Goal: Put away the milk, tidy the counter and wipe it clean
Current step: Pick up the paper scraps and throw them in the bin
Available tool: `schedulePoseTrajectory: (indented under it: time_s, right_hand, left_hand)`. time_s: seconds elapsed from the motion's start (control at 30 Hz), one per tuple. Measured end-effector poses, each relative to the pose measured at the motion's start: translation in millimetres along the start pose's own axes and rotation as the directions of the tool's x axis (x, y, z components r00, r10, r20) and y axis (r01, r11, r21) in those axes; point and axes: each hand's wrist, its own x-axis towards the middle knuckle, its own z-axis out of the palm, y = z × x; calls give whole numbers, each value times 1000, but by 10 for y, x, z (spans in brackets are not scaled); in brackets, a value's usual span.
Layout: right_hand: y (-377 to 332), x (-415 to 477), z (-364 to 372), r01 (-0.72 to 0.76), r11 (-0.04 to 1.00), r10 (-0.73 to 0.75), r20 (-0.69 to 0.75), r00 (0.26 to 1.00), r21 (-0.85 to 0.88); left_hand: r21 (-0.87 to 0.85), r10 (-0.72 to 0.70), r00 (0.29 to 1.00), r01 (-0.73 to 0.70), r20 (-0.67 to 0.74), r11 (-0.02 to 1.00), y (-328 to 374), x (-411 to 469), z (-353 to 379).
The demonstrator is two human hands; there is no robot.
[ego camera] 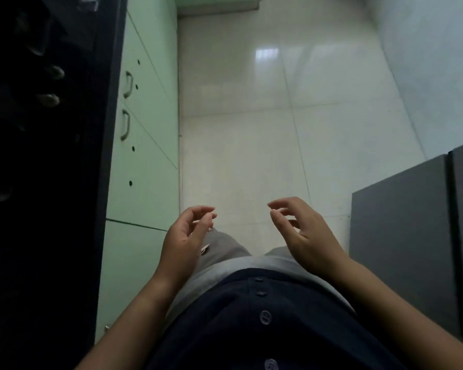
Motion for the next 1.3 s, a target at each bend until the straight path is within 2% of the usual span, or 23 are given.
schedulePoseTrajectory:
  time_s: [0.27,0.43,0.57,0.73,0.97,1.3]
  right_hand:
    - [141,1037,-321,-123,992,124,-64,990,16]
    - [-187,2326,-632,-76,996,69,-121,990,-53]
    - [-657,3300,-937,-4,999,-4,-157,988,-54]
    - [-956,4217,-1064,54,999,-54,-147,988,-7]
    - [-1002,5450,-1336,75,997,-76,-57,995,-32]
    - [-1668,7909,-2087,304,943,-280,168,945,-137]
  left_hand:
    - [79,-3,996,-5,94,997,407,1300,175]
    - [101,-11,991,-2,137,995,928,2497,115]
    - [147,48,985,-73,164,986,1528,3334,-21]
    - [113,86,994,-94,71,989,1978,4150,-164]
    - [76,-17,999,19,-37,997,2194,5054,-125]
    - [-42,-26,958,15,-287,999,3115,6814,53]
